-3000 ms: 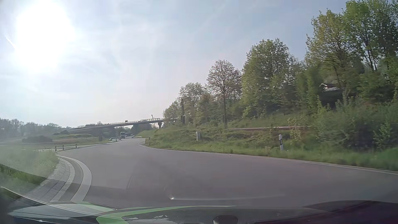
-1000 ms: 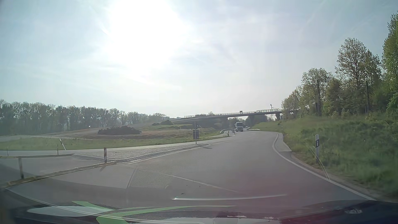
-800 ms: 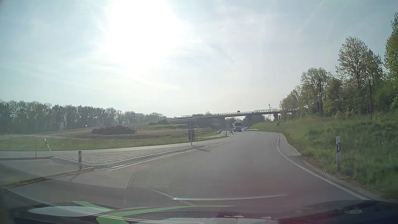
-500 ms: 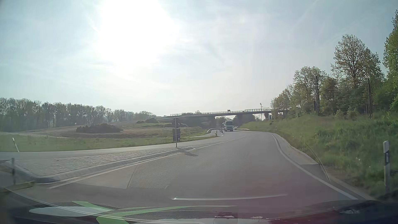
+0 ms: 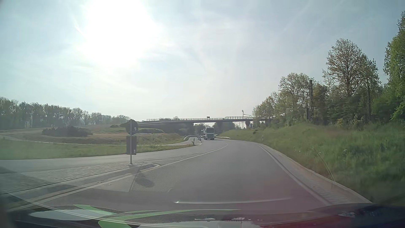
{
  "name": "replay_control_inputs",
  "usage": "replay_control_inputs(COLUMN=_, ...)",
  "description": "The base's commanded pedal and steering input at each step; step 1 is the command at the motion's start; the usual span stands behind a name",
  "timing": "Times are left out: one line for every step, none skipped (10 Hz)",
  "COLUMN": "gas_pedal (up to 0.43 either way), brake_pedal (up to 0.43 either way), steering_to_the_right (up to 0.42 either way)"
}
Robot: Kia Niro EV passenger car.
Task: Follow the waypoints while adhering to traffic rules and regulations
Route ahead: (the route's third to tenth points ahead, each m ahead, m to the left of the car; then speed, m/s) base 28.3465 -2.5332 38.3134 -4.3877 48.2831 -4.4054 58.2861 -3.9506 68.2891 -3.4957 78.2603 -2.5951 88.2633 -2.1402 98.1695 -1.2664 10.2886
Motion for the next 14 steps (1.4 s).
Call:
replay_control_inputs(gas_pedal=0.280, brake_pedal=0.000, steering_to_the_right=0.096)
replay_control_inputs(gas_pedal=0.280, brake_pedal=0.000, steering_to_the_right=0.089)
replay_control_inputs(gas_pedal=0.287, brake_pedal=0.000, steering_to_the_right=0.079)
replay_control_inputs(gas_pedal=0.287, brake_pedal=0.000, steering_to_the_right=0.068)
replay_control_inputs(gas_pedal=0.311, brake_pedal=0.000, steering_to_the_right=0.056)
replay_control_inputs(gas_pedal=0.319, brake_pedal=0.000, steering_to_the_right=0.045)
replay_control_inputs(gas_pedal=0.319, brake_pedal=0.000, steering_to_the_right=0.038)
replay_control_inputs(gas_pedal=0.319, brake_pedal=0.000, steering_to_the_right=0.035)
replay_control_inputs(gas_pedal=0.319, brake_pedal=0.000, steering_to_the_right=0.032)
replay_control_inputs(gas_pedal=0.319, brake_pedal=0.000, steering_to_the_right=0.026)
replay_control_inputs(gas_pedal=0.319, brake_pedal=0.000, steering_to_the_right=0.020)
replay_control_inputs(gas_pedal=0.319, brake_pedal=0.000, steering_to_the_right=0.014)
replay_control_inputs(gas_pedal=0.311, brake_pedal=0.000, steering_to_the_right=0.007)
replay_control_inputs(gas_pedal=0.311, brake_pedal=0.000, steering_to_the_right=0.003)
